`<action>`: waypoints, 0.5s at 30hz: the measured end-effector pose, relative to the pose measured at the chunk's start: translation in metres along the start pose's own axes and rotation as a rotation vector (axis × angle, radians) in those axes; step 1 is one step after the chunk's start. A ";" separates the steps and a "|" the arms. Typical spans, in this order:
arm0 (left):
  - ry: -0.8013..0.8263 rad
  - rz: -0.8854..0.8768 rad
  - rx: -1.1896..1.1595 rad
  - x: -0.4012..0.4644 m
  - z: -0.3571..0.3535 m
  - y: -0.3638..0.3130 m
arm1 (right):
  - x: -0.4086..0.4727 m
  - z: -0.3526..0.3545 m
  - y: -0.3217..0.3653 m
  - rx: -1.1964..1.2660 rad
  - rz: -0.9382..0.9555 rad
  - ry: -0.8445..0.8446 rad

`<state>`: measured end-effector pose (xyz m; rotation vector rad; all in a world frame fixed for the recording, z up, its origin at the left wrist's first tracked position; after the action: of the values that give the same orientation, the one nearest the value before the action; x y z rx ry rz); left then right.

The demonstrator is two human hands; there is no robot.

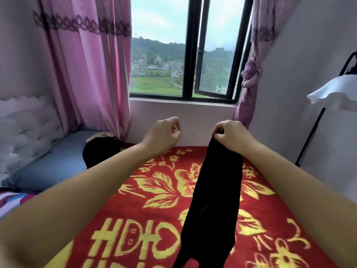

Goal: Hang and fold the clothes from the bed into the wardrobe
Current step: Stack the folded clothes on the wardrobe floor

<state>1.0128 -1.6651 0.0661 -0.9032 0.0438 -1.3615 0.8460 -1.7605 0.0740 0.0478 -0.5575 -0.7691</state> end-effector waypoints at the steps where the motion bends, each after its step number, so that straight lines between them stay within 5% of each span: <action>1: 0.123 -0.032 0.005 -0.003 -0.022 -0.015 | 0.000 -0.003 0.005 0.026 0.020 0.012; 4: 0.324 0.055 -0.059 -0.014 -0.079 -0.034 | 0.002 -0.007 0.023 0.099 0.056 0.000; 8: 0.062 0.111 -0.191 -0.002 -0.070 -0.026 | 0.003 0.000 0.031 0.141 0.089 -0.026; 15: 0.025 0.104 0.222 0.020 -0.034 0.011 | -0.014 0.006 -0.020 -0.208 -0.065 0.037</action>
<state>1.0095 -1.7009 0.0464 -0.6884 -0.0394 -1.2532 0.8225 -1.7646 0.0678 -0.1123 -0.4407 -0.8847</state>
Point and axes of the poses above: each hand's wrist, its own x-axis towards the middle knuckle, its own z-axis out of the back of the hand, y = z × x, the point moved 9 cm from there along x, towards the middle knuckle, and after that the axes turned 4 degrees about z, right-handed, at the moved point
